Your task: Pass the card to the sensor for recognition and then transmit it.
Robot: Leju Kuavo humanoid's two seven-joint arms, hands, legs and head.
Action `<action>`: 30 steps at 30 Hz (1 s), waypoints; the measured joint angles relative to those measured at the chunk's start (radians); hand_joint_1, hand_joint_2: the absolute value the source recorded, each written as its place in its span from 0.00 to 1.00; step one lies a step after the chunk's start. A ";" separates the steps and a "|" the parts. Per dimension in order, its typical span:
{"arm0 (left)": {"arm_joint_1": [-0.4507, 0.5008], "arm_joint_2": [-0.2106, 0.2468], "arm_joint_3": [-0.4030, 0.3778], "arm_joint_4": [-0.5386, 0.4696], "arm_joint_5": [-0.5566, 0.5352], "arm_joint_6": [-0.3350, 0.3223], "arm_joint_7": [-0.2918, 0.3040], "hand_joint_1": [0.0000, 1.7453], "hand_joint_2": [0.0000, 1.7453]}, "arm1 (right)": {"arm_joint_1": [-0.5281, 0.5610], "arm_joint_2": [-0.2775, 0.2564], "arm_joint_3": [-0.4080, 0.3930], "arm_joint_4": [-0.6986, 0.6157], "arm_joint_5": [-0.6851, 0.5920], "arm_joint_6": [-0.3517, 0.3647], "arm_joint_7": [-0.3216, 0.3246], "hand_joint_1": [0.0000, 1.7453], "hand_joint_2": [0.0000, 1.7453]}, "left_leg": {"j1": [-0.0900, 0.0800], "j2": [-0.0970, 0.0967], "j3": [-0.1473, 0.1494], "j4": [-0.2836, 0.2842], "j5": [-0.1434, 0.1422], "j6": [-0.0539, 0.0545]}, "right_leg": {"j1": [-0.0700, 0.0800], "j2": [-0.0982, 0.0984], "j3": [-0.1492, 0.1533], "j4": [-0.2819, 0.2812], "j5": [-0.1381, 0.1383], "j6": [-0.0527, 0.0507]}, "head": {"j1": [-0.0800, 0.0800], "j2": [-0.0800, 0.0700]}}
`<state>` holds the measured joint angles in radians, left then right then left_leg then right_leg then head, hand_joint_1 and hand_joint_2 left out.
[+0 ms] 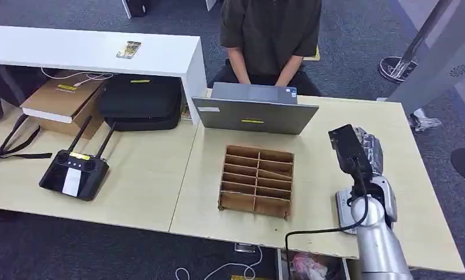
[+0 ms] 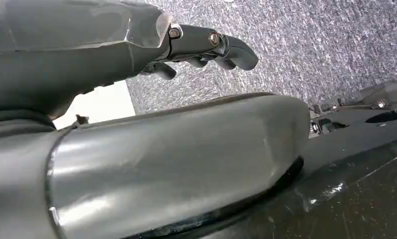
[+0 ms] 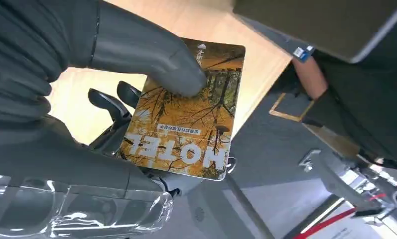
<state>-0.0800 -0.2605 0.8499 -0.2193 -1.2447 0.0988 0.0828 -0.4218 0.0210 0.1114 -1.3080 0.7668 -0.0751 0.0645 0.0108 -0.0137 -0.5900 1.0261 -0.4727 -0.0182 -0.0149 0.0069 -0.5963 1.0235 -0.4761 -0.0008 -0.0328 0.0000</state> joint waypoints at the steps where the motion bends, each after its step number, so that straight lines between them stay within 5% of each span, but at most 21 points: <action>1: 0.000 0.000 0.000 0.000 0.003 0.000 -0.002 0.00 0.00 | -0.016 0.002 0.009 0.011 0.000 0.002 0.000 1.00 1.00 | 0.000 0.000 0.000 0.000 0.000 0.000 | 0.000 0.000 0.000 0.000 0.000 0.000 | 0.000 0.000; 30: -0.006 0.000 -0.001 0.000 0.019 -0.013 -0.010 0.00 0.00 | -0.382 0.080 0.201 0.202 -0.003 0.020 -0.039 1.00 1.00 | 0.000 0.000 0.000 0.000 0.000 0.000 | 0.000 0.000 0.000 0.000 0.000 0.000 | 0.000 0.000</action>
<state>-0.0861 -0.2602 0.8488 -0.2194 -1.2253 0.0862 0.0729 -0.8040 0.1010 0.3120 -1.1056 0.7633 -0.0549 0.0256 0.0109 -0.0137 -0.5898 1.0262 -0.4723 -0.0184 -0.0148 0.0070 -0.5965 1.0238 -0.4761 -0.0009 -0.0328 0.0000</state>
